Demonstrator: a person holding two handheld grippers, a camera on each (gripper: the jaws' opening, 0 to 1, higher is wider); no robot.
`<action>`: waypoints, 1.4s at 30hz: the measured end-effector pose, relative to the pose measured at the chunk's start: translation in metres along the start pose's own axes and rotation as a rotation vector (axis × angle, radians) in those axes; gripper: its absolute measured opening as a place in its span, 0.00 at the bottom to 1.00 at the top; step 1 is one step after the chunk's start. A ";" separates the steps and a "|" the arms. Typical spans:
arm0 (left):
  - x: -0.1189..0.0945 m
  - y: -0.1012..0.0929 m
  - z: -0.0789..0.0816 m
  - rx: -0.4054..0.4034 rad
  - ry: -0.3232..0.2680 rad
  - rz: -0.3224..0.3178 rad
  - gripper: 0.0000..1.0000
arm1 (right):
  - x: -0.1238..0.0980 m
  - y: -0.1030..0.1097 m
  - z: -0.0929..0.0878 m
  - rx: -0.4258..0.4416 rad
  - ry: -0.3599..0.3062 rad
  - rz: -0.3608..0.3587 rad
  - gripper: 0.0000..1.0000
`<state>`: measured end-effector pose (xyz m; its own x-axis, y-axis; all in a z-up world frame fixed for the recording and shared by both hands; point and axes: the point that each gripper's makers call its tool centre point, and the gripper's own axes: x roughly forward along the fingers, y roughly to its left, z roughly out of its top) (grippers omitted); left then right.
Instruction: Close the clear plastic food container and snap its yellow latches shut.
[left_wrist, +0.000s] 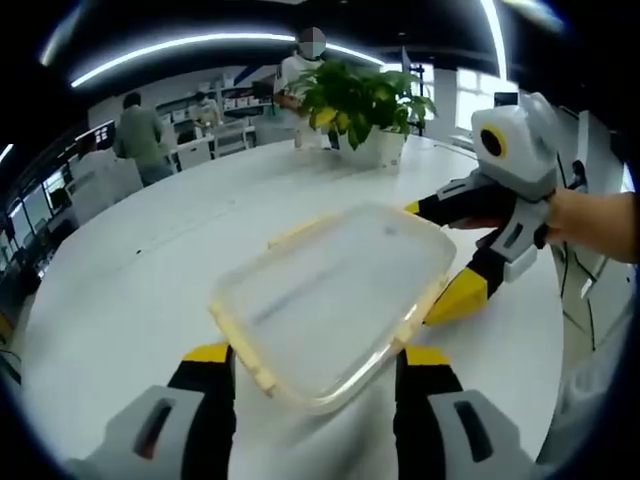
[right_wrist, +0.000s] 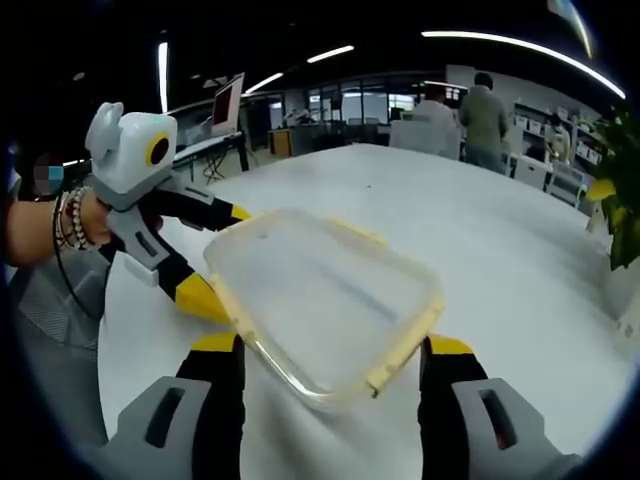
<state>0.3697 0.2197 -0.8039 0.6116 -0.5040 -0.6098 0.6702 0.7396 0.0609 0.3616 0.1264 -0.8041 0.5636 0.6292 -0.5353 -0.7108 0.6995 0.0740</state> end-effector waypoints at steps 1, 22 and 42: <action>0.000 0.005 -0.001 -0.001 0.003 0.004 0.60 | 0.004 0.001 0.002 -0.004 -0.003 0.004 0.67; 0.007 0.111 -0.005 0.031 0.043 0.092 0.60 | 0.094 -0.003 0.060 -0.044 -0.004 0.064 0.63; 0.030 0.153 0.005 0.092 0.060 0.094 0.60 | 0.127 -0.026 0.082 -0.029 -0.029 0.064 0.62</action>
<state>0.4924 0.3152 -0.8085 0.6489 -0.4053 -0.6440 0.6487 0.7370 0.1898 0.4863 0.2164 -0.8047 0.5280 0.6823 -0.5056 -0.7573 0.6477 0.0832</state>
